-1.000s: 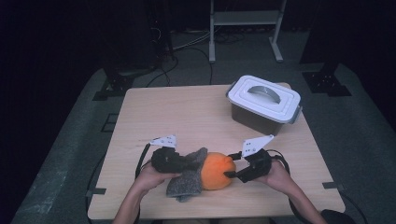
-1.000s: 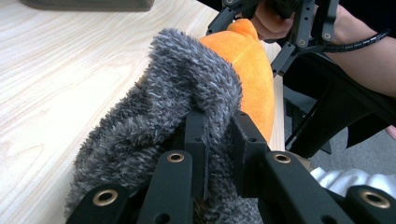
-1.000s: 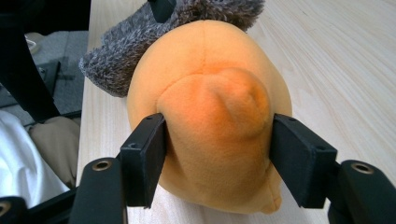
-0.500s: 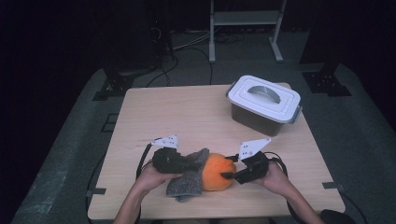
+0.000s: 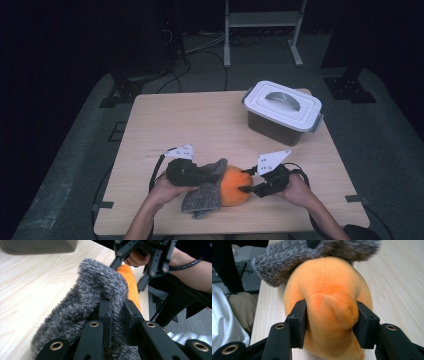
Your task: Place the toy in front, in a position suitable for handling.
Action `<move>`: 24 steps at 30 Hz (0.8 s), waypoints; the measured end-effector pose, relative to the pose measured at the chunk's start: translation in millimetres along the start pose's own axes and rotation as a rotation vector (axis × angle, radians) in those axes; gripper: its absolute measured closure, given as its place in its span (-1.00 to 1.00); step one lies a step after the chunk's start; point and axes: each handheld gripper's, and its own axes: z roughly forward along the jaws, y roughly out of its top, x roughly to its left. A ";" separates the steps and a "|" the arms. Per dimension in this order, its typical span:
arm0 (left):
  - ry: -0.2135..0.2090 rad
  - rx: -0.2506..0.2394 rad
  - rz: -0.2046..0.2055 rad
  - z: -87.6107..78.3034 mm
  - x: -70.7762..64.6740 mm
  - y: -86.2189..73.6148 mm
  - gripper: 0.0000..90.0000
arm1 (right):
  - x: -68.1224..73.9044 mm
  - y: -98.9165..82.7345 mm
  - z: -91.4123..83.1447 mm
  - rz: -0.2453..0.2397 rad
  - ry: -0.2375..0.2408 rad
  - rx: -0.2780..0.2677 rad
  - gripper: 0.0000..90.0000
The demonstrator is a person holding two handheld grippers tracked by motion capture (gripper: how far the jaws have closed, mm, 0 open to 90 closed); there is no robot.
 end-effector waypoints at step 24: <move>-0.007 0.010 0.004 6.1 -1.2 -0.2 0.75 | -0.9 -1.6 -5.6 0.023 -0.025 0.027 0.01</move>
